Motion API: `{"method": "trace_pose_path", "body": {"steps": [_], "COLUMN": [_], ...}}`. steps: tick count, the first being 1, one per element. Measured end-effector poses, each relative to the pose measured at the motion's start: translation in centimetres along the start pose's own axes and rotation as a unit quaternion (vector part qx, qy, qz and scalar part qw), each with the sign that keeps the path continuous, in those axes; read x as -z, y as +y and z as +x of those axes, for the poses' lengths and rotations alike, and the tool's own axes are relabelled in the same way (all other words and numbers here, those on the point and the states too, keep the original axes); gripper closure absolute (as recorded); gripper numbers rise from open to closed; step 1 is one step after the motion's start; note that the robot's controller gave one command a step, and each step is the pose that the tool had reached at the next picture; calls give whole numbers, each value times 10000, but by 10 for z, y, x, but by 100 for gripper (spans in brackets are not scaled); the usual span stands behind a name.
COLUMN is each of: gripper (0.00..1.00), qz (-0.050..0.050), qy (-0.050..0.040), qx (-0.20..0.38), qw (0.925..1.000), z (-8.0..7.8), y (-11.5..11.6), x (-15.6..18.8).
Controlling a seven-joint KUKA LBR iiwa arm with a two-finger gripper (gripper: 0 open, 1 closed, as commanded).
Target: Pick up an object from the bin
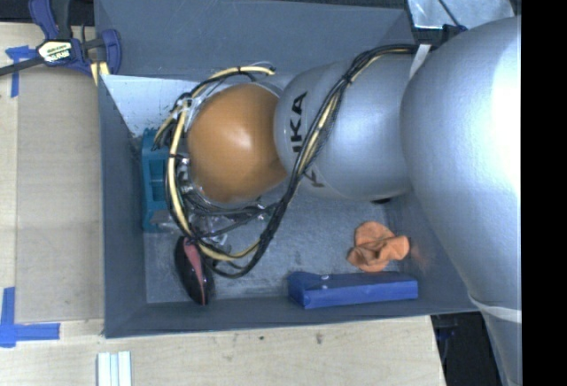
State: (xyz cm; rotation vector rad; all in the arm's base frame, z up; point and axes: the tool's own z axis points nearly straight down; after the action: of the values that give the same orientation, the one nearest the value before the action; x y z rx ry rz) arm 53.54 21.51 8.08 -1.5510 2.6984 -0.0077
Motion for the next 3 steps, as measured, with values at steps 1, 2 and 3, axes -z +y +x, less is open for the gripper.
{"method": "trace_pose_path", "body": {"steps": [1, 2, 3], "gripper": [100, 100, 100], "qz": [-1, -23, -43], "qy": [1, 23, 47], "qx": [0, 0, 0], "qw": [10000, 10000, 10000], "z": [0, 1, 1], "y": [0, 1, 1], "x": [0, 4, 21]}}
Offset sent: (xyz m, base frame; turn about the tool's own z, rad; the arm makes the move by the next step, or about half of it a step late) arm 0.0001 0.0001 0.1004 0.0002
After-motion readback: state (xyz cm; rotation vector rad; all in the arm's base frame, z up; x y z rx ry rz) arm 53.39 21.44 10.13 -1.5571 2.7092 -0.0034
